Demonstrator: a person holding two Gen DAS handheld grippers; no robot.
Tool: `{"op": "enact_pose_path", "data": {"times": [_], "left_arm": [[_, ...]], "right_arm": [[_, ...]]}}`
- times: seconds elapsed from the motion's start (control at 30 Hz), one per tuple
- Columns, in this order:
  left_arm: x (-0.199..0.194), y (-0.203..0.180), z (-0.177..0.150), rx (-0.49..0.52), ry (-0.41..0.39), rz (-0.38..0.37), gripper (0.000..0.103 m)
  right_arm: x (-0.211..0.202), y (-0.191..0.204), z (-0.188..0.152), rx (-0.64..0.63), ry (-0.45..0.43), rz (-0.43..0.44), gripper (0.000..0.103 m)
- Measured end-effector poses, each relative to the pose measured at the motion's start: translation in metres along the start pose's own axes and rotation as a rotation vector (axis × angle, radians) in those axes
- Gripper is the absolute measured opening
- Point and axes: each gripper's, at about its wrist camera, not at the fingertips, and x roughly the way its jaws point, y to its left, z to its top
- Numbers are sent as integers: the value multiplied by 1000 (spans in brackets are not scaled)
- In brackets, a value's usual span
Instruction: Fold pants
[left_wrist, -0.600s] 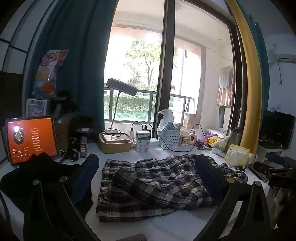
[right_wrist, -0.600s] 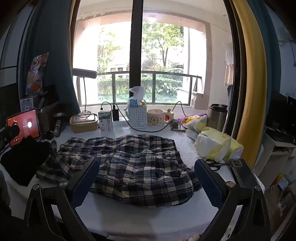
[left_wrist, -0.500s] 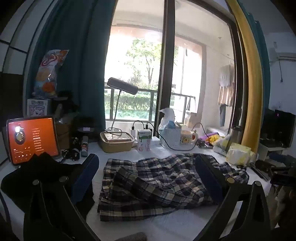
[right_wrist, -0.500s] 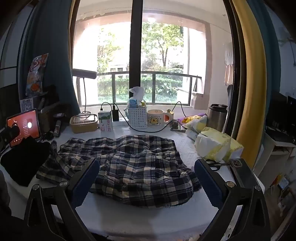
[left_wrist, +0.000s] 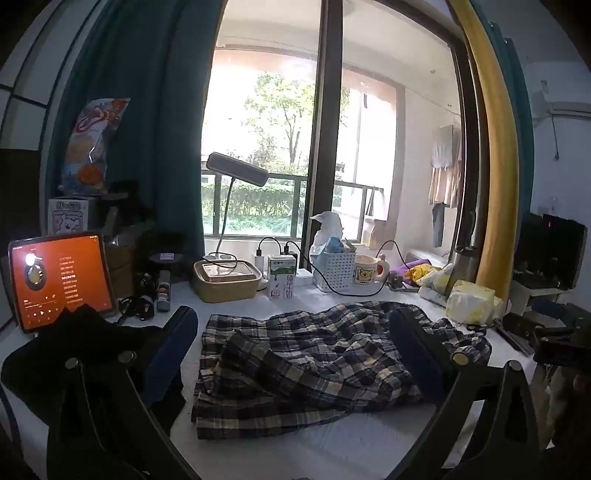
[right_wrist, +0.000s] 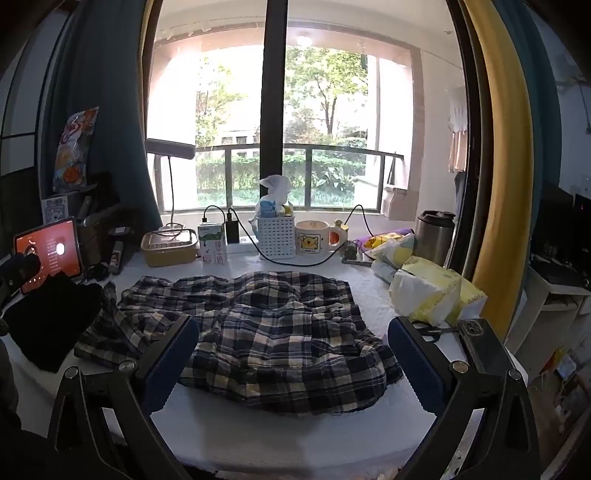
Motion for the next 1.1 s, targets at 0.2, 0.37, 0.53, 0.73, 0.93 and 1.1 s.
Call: {"op": "enact_pose_path", "data": {"times": [0.2, 0.37, 0.53, 0.73, 0.93, 1.1], "left_arm": [[0, -1, 0, 3, 0, 7, 102], [1, 2, 0, -12, 5, 23, 102], [5, 0, -3, -6, 37, -6, 102], [5, 0, -4, -8, 38, -8, 102], [5, 1, -4, -4, 44, -13, 102], [5, 2, -5, -10, 44, -9, 102]], "right_arm": [[2, 1, -1, -3, 0, -4, 103], [0, 0, 2, -1, 2, -3, 103], [0, 0, 1, 0, 4, 0, 103], [0, -1, 0, 1, 10, -1, 103], [1, -1, -1, -1, 13, -1, 103], [2, -1, -1, -1, 16, -2, 103]]}}
